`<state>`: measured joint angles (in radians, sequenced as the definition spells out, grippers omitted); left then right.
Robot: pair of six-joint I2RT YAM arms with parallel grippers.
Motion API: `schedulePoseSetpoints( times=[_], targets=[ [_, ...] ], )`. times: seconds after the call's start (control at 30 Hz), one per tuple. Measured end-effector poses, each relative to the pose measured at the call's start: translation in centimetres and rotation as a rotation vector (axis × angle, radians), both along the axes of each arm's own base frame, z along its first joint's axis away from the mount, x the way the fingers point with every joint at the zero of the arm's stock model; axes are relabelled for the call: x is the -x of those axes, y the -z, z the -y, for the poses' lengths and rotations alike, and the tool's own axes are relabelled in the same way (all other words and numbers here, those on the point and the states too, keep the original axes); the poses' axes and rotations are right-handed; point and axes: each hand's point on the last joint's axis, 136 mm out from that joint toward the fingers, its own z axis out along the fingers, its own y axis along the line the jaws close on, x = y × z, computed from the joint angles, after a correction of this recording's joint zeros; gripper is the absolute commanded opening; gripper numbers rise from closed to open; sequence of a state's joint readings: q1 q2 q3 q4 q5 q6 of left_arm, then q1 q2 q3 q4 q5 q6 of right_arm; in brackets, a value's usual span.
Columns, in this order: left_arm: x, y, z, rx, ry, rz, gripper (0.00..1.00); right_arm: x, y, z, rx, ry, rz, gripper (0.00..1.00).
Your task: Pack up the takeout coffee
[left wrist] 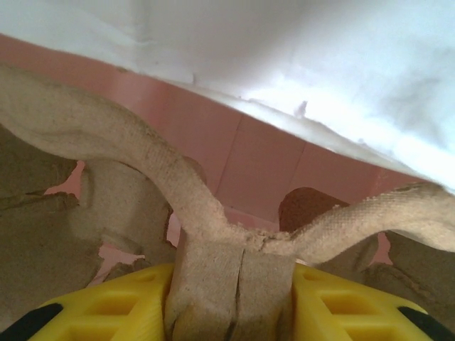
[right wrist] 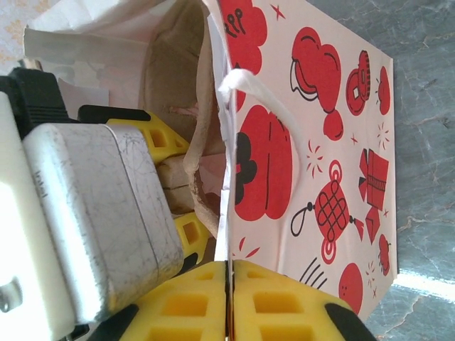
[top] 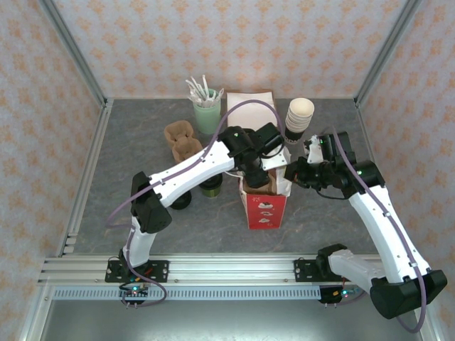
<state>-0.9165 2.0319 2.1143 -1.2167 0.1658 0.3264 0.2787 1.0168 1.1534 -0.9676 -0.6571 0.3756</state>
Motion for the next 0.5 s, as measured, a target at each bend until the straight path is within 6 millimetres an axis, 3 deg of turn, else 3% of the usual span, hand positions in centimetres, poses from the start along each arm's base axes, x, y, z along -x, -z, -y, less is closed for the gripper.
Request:
schedulePoseSetpoints(
  times=[0.1, 0.5],
  targets=[
    [0.0, 0.2, 0.1, -0.004, 0.013, 0.002, 0.41, 0.0, 0.0, 0.1, 0.010, 0.001, 0.003, 0.00],
    [0.3, 0.5, 0.6, 0.008, 0.077, -0.007, 0.41, 0.3, 0.1, 1.8, 0.132, 0.000, 0.022, 0.00]
  ],
)
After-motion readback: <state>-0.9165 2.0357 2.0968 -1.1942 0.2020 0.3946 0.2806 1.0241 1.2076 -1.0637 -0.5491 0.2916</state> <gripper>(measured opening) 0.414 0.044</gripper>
